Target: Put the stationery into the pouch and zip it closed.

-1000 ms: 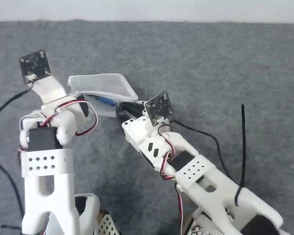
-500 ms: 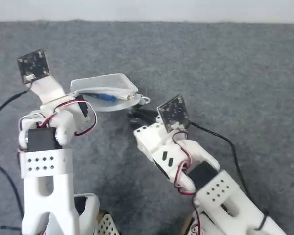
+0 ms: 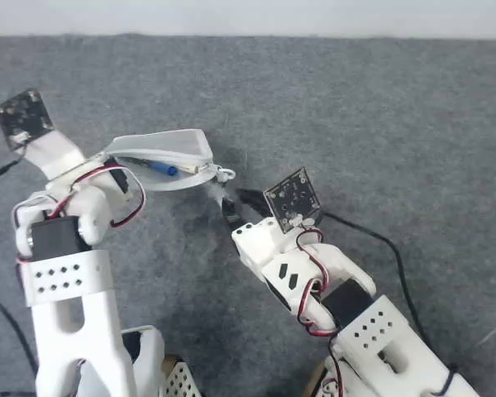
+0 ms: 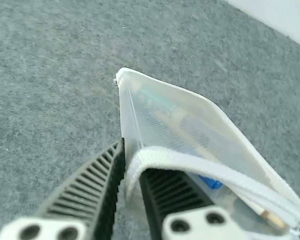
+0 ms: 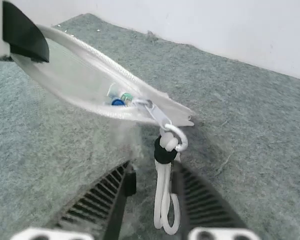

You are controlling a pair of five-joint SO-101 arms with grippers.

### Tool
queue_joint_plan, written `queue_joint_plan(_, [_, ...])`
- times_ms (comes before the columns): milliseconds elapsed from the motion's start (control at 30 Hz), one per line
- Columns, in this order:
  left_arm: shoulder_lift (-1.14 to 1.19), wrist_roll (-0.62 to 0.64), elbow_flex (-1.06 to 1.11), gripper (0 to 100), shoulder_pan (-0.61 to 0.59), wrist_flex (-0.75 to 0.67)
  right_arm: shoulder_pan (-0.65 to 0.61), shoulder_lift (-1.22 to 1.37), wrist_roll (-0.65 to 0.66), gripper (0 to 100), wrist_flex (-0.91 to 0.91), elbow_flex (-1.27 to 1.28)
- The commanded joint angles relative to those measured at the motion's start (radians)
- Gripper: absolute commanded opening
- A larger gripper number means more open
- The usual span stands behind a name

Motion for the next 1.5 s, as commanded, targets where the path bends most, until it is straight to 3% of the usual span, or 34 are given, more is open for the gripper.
queue_joint_plan(0, [-0.008, 0.021, -0.012, 1, -0.006, -0.041, -0.016, -0.036, 0.015, 21.8, -0.007, -0.005])
queue_joint_plan(167, [-0.009, 0.021, -0.004, 1, -0.002, -0.044, -0.025, -0.035, 0.012, 21.4, -0.028, -0.003])
queue_joint_plan(333, [-0.008, 0.021, -0.002, 1, -0.002, -0.044, -0.025, 0.021, 0.014, 22.0, -0.232, 0.077])
queue_joint_plan(1067, [-0.008, 0.020, 0.001, 1, 0.000, -0.044, -0.024, 0.541, 0.023, 21.7, -0.777, 0.043])
queue_joint_plan(1233, [-0.008, 0.020, 0.001, 1, 0.000, -0.044, -0.024, 0.634, 0.107, 21.7, -0.900, 0.041])
queue_joint_plan(1467, [-0.008, 0.020, 0.002, 1, 0.000, -0.044, -0.024, 0.714, 0.114, 21.6, -1.033, 0.043])
